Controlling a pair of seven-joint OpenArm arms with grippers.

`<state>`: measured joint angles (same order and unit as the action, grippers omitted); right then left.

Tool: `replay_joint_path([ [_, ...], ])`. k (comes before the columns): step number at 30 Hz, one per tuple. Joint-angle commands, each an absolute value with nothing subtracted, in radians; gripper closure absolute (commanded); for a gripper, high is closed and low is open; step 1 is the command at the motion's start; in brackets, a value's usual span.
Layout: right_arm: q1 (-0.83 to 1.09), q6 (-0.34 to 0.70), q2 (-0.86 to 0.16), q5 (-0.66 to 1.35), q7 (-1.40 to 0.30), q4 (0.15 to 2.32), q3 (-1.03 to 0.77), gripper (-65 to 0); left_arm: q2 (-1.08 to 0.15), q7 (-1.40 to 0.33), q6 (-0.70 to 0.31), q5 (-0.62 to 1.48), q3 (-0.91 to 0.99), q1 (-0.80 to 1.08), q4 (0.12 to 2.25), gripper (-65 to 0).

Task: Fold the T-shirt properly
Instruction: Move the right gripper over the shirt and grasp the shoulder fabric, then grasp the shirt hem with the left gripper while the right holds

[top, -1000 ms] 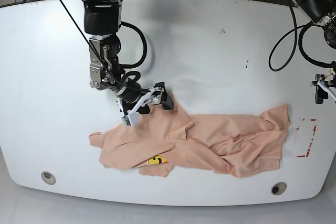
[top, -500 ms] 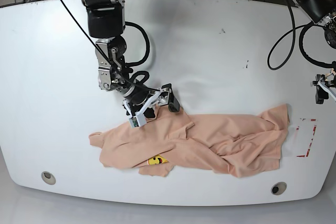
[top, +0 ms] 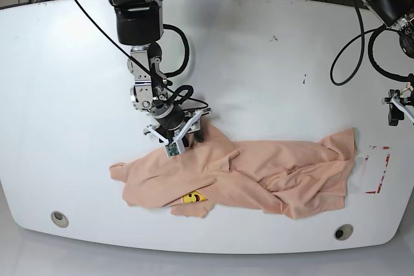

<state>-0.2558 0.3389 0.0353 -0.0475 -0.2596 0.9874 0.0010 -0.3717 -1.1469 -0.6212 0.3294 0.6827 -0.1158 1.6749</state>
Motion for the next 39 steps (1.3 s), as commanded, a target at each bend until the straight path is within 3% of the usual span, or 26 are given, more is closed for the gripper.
replay_joint_path([
  [1, -0.226, 0.326, 0.024, -0.097, -0.430, 0.961, -0.001, -12.4, -0.392, -1.124, -0.619, 0.337, 0.687, -0.136, 1.690, -40.8],
  [4, -0.225, 0.326, 0.022, -0.099, -0.432, 0.970, -0.001, 0.0, -0.392, -1.122, -0.619, 0.337, 0.684, -0.139, 1.690, -40.8],
  [11, -0.162, 0.331, 0.021, -0.094, -0.437, 1.075, -0.001, -0.5, -0.386, -1.122, -0.619, 0.337, 0.661, -0.154, 1.675, -41.4],
  [20, -0.030, 0.334, 0.025, -0.091, -0.552, 1.348, -0.001, -0.5, -0.386, -1.090, -0.616, 0.337, 0.615, -0.255, 1.486, -41.4],
  [39, 0.162, 0.334, 0.004, -0.091, -0.593, 1.667, -0.001, -0.5, -0.386, -0.733, -0.610, 0.331, 0.398, -0.432, 0.932, -41.3],
])
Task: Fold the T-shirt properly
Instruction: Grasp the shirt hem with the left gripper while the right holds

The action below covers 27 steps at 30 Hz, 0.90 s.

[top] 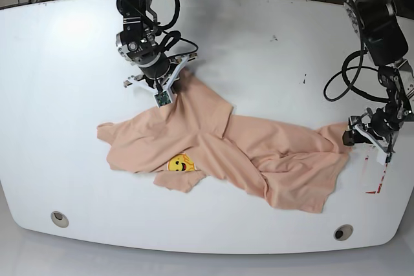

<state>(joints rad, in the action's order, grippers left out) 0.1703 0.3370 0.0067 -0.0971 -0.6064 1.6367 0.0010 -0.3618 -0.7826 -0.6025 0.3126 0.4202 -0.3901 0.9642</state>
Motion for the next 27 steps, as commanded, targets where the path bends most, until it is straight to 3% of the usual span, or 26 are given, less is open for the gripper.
replay_joint_path([
  [1, 0.166, 0.334, 0.004, -0.091, -0.593, 1.667, -0.001, -0.5, -0.386, -0.717, -0.610, 0.331, 0.389, -0.444, 0.909, -41.1],
  [13, 0.217, 0.335, 0.001, -0.091, -0.593, 1.741, -0.002, -0.3, -0.386, -0.638, -0.608, 0.331, 0.343, -0.513, 0.760, -41.0],
  [27, 0.232, 0.335, 0.001, -0.091, -0.644, 1.833, -0.002, -0.3, -0.384, -0.642, -0.608, 0.332, 0.274, -0.464, 0.751, -40.7],
])
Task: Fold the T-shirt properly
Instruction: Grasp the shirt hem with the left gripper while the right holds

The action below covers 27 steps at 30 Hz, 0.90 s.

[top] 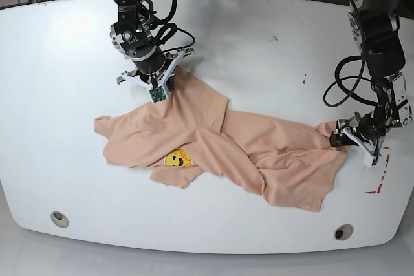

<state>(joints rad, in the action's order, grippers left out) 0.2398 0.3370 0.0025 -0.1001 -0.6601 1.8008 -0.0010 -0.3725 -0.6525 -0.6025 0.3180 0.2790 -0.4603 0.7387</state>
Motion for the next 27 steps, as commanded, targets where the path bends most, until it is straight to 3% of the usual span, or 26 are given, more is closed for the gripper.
replay_joint_path([
  [1, 0.232, 0.335, 0.001, -0.091, -0.644, 1.834, -0.002, -0.3, -0.384, -0.642, -0.608, 0.332, 0.272, -0.458, 0.751, -40.7],
  [6, 0.237, 0.335, 0.001, -0.091, -0.645, 1.865, -0.002, -0.3, -0.384, -0.639, -0.611, 0.332, 0.269, -0.418, 0.751, -35.6],
  [12, 0.254, 0.335, 0.001, -0.091, -0.645, 1.899, -0.002, -0.3, -0.380, -0.638, -0.618, 0.337, 0.260, -0.389, 0.751, -14.0],
  [16, 0.269, 0.335, 0.001, -0.091, -0.645, 1.919, -0.002, -0.3, -0.355, -0.638, -0.618, 0.337, 0.245, -0.377, 0.754, -4.7],
  [22, 0.297, 0.335, 0.001, -0.091, -0.645, 1.951, -0.002, -0.3, -0.351, -0.638, -0.619, 0.338, 0.251, -0.358, 0.780, -0.6],
  [27, 0.329, 0.335, 0.001, -0.097, -0.645, 1.992, -0.002, -0.3, -0.349, -0.644, -0.619, 0.344, 0.285, -0.283, 0.961, 0.0],
])
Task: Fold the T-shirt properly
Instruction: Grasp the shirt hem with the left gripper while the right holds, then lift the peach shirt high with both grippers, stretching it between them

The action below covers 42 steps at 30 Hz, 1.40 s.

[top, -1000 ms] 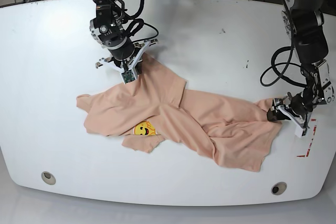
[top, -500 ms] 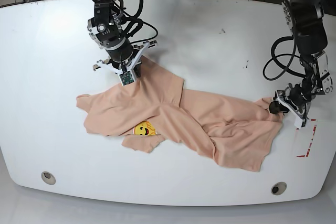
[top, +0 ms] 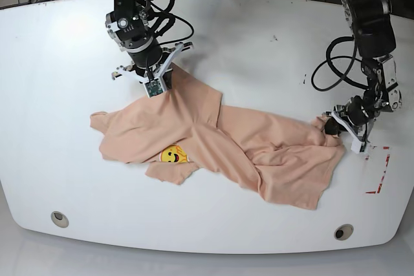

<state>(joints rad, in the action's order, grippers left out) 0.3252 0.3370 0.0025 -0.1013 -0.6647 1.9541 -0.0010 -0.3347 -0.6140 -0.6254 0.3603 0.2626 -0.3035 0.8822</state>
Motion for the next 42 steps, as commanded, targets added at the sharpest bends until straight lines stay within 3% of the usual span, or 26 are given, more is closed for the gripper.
replay_joint_path([
  [1, 0.335, 0.335, 0.001, -0.099, -0.645, 1.997, -0.002, -0.3, -0.349, -0.650, -0.619, 0.348, 0.298, -0.263, 1.006, 0.0],
  [10, 0.343, 0.335, -0.030, -0.090, -0.641, 1.983, -0.004, -0.3, -0.348, -0.751, -0.613, 0.358, 0.397, -0.182, 1.228, 0.0],
  [42, 0.213, 0.334, -0.048, -0.102, -0.647, 1.965, -0.044, 0.0, -0.335, -0.766, -0.611, 0.355, 0.483, -0.137, 1.512, 0.0],
])
